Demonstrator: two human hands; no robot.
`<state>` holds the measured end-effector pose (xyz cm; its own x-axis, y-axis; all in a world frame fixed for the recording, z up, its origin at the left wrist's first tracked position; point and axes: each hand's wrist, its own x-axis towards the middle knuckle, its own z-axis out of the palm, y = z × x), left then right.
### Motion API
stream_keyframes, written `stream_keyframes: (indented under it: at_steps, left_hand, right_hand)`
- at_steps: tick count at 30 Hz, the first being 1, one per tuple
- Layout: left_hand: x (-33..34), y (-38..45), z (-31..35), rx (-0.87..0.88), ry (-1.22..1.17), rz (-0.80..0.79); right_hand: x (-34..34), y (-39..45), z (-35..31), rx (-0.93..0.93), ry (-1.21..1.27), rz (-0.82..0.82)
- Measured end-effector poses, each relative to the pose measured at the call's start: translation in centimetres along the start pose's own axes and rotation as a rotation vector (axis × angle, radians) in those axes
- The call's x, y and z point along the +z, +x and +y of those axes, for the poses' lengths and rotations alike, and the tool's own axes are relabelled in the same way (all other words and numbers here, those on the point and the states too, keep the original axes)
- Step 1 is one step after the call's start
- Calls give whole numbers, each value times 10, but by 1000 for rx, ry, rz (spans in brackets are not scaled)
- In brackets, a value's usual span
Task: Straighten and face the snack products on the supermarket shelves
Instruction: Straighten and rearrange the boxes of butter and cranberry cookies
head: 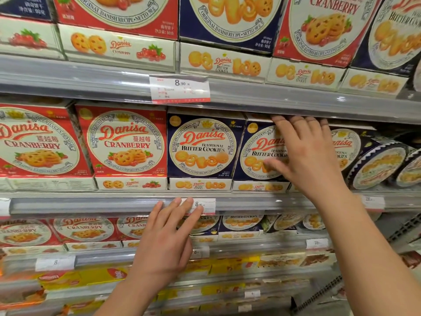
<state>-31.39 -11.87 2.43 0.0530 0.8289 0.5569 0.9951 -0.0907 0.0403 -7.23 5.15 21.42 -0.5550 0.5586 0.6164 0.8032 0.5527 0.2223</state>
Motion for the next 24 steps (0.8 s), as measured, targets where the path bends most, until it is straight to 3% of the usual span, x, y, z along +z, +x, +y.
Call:
stream_keyframes:
  at_steps: [6,10,12,17,24]
  left_hand:
    - [-13,6,3,-10,36,4]
    - [-33,24,-2,13,-108,266]
    - [-54,42,-2,42,-129,406]
    - [-125,101,0,30,-32,633]
    - [-140,135,-4,-44,38,574]
  right_hand:
    - [-8,-16,1,-21,49,76]
    - [-7,-36,5,-60,192,518]
    - [-8,-37,9,-62,215,615]
    - [-36,-9,19,-76,217,675]
    - [-101,61,35,-105,207,664]
